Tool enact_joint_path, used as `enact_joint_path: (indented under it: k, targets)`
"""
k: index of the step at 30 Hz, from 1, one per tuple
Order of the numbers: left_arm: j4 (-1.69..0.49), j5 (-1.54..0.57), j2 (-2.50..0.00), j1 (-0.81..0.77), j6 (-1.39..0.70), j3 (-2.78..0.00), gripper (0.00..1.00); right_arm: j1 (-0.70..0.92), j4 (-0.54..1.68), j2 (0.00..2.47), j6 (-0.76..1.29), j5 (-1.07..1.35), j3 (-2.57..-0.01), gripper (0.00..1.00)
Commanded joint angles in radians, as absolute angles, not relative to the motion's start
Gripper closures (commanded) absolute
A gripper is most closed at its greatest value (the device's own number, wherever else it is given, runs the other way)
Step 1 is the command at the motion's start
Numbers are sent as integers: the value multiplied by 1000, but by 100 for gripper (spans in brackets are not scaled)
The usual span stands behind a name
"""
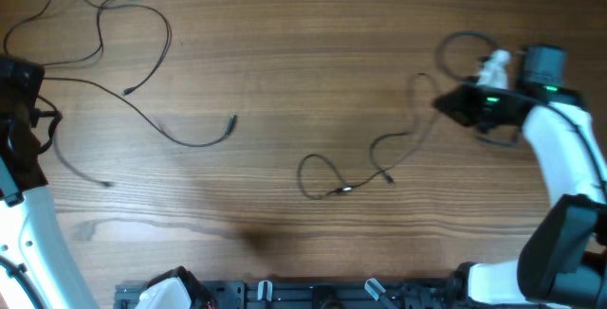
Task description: Untangle cables
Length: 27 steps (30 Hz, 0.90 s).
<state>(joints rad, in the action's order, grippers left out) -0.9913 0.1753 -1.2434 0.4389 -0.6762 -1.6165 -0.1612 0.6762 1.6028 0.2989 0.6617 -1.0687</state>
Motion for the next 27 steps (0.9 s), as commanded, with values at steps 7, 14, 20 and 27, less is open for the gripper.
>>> enact_joint_path:
  k: [7,14,20,27]
  targets:
    - [-994,217,-1268,444,-685,-1616,96,285,598,1645,481,48,-1071,85]
    - [-852,529,-1312,477,-632,-1616,96,300,562,1713,535,38,-1071,82]
    - [-533,629,-1308,593,-314,-1644,96,300,562,1730,554,46,-1071,82]
    - [-487,629,-1396,746,-213,-1644,96,300,538,1730,561,45,-1071,82]
